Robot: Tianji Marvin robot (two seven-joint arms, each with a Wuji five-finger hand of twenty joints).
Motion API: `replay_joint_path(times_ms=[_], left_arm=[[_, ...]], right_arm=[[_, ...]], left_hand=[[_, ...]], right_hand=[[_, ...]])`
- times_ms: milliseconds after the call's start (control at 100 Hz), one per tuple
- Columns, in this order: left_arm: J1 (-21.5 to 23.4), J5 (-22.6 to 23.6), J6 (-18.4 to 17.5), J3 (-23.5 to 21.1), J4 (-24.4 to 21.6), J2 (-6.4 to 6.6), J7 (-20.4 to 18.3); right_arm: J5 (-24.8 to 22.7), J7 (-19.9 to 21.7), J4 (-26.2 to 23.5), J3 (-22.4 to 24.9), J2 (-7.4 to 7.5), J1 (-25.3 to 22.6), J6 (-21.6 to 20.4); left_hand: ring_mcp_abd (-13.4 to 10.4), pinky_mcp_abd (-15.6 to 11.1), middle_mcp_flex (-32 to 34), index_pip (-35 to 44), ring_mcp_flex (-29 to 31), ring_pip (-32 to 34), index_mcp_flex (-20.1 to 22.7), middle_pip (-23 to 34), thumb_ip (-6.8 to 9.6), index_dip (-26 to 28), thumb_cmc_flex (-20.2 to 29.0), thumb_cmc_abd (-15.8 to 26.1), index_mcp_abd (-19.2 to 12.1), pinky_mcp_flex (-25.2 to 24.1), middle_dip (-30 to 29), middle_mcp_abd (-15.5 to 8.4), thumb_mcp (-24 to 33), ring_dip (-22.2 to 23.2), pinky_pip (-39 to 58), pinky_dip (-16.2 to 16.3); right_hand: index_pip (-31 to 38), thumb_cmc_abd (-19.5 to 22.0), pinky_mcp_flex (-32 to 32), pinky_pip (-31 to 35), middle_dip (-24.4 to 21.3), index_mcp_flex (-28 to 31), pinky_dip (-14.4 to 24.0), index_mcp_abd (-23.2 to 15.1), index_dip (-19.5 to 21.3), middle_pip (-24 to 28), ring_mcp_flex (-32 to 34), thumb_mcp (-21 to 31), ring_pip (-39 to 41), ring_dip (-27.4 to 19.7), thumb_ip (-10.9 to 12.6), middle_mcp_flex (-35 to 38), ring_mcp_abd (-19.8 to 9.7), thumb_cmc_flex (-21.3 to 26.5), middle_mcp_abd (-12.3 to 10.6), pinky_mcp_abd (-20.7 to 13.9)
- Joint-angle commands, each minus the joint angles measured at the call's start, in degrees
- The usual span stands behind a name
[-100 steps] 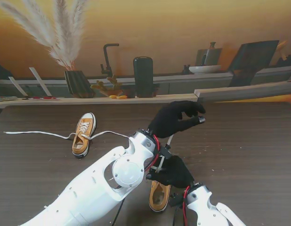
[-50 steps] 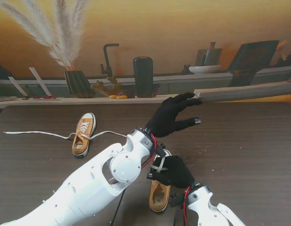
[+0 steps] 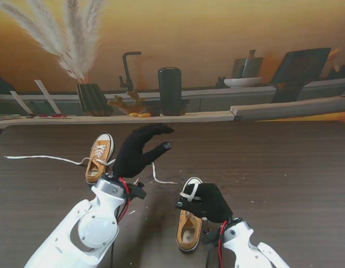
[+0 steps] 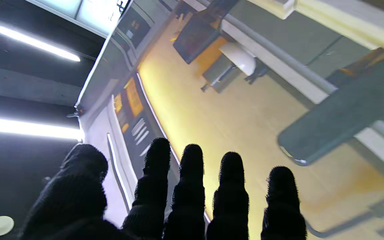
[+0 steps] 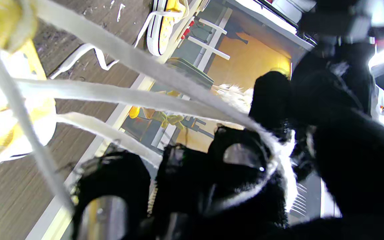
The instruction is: Tie the shoelaces into a bow on the shoes
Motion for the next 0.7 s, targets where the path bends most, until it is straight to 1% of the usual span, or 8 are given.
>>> replay_joint_path(times_ms=[0,80,100,150,320,460,550,690], left_arm=[[2.1,-0.2,-0.8,-0.7,1.1,0.97,0.1],[4.2,-0.6,-2.1,-2.2,2.0,1.0,0.4],[4.6,-0.8,-2.4,-2.4,2.2,0.99,0.4],[5.5,-1.9,-3.7,-3.0,3.1,1.04,-0.1],[6.6,-11.2,-10.0,-3.6,6.4,2.37,-10.2],[5.7,-11.9,-12.6,-2.2,9.6,3.11,-13.1],[4.9,-12.2,-13.8,-1.1,11.0,3.47,-14.6],[3.5,-13.0,-14.5,1.4,13.1,3.45,-15.0]], right_arm=[[0.5,0.4,-1.0,-0.1,-0.29,-0.3,0.8],[0.9,0.0,-1.7,-0.2,-0.46,-0.4,1.8],[1.0,-0.1,-1.8,-0.3,-0.49,-0.4,1.9],[1.0,-0.2,-2.1,-0.3,-0.52,-0.4,2.3],[1.5,-0.4,-2.7,-0.5,-0.65,-0.5,3.2],[2.2,-0.7,-2.6,-0.6,-0.81,-0.6,3.5],[2.2,-0.9,-2.9,-0.5,-0.84,-0.8,3.6],[1.9,-0.6,-3.4,-0.3,-0.68,-1.0,3.5]], left_hand=[[0.0,0.9,1.6,1.0,1.5,2.4,1.7,1.4,0.97,1.7,1.2,-2.4,-4.0,-1.0,1.9,-0.4,3.7,1.9,6.1,-0.4],[-0.1,0.6,2.8,1.9,2.5,4.2,2.4,2.6,0.94,2.4,2.4,-4.6,-4.5,-1.8,2.6,-0.6,6.6,2.5,12.3,-1.4],[-0.2,0.6,3.0,2.3,2.7,4.6,2.5,2.7,0.36,2.2,2.3,-5.6,-4.8,-2.3,2.7,-0.6,8.9,2.3,14.7,-3.9],[-0.4,0.5,3.1,2.7,2.7,5.3,2.5,3.2,0.74,2.3,3.0,-7.5,-5.2,-2.8,3.0,-0.8,11.6,2.5,17.2,-4.7],[-1.0,-0.2,0.3,0.1,0.4,4.9,0.3,2.4,2.48,0.9,3.0,-11.0,-4.1,-4.8,3.3,-1.9,19.8,2.6,17.7,-6.2],[-2.0,-1.2,-3.4,-4.7,-1.7,3.3,-2.9,0.6,4.37,-2.6,1.9,-11.8,-2.2,-5.9,2.9,-1.9,23.5,2.4,16.0,-6.4],[-2.4,-1.8,-5.3,-6.3,-2.9,2.4,-4.4,-0.2,3.77,-3.6,-0.1,-12.8,-1.9,-6.5,2.7,-2.0,23.7,2.3,15.0,-6.3],[-2.7,-2.1,-6.5,-8.7,-3.3,1.8,-6.2,-0.8,1.29,-5.0,-0.4,-13.1,-0.6,-6.5,2.8,-2.0,19.2,2.7,14.3,-5.5]], right_hand=[[-0.3,1.1,0.8,16.1,-0.3,-0.2,-0.7,2.0,0.1,0.8,0.3,0.6,1.5,0.3,0.1,5.1,-8.8,1.1,6.7,0.6],[-0.5,2.0,0.8,16.0,-0.6,-0.7,-0.7,2.6,0.1,0.3,0.3,0.4,1.4,0.3,0.3,5.1,-8.5,1.1,6.9,1.0],[-0.6,2.1,0.8,16.0,-0.6,-0.7,-0.7,2.6,0.1,0.3,0.3,0.4,1.4,0.3,0.4,5.2,-8.5,1.1,7.0,1.0],[-0.6,2.4,0.8,16.0,-0.6,-0.8,-0.7,2.7,0.1,0.2,0.3,0.5,1.4,0.3,0.5,5.2,-8.4,1.2,7.0,1.1],[-0.6,2.5,1.1,16.5,-0.8,-0.9,1.6,3.5,0.1,0.9,0.4,0.5,2.4,0.1,0.9,5.3,-9.7,1.9,7.3,1.1],[-0.7,2.7,1.3,16.5,-0.8,-0.9,2.5,3.6,0.0,1.4,0.4,0.5,3.1,0.3,1.0,5.3,-10.6,1.9,7.5,1.0],[-0.7,3.1,1.3,16.5,-0.9,-1.1,3.0,3.7,-0.1,1.5,0.4,0.5,3.3,0.3,1.0,5.3,-10.9,1.7,7.5,1.0],[-0.9,3.5,1.3,16.5,-1.1,-1.4,3.6,3.6,-0.2,1.5,0.4,0.5,3.5,0.4,1.1,5.3,-11.0,1.5,7.5,1.0]])
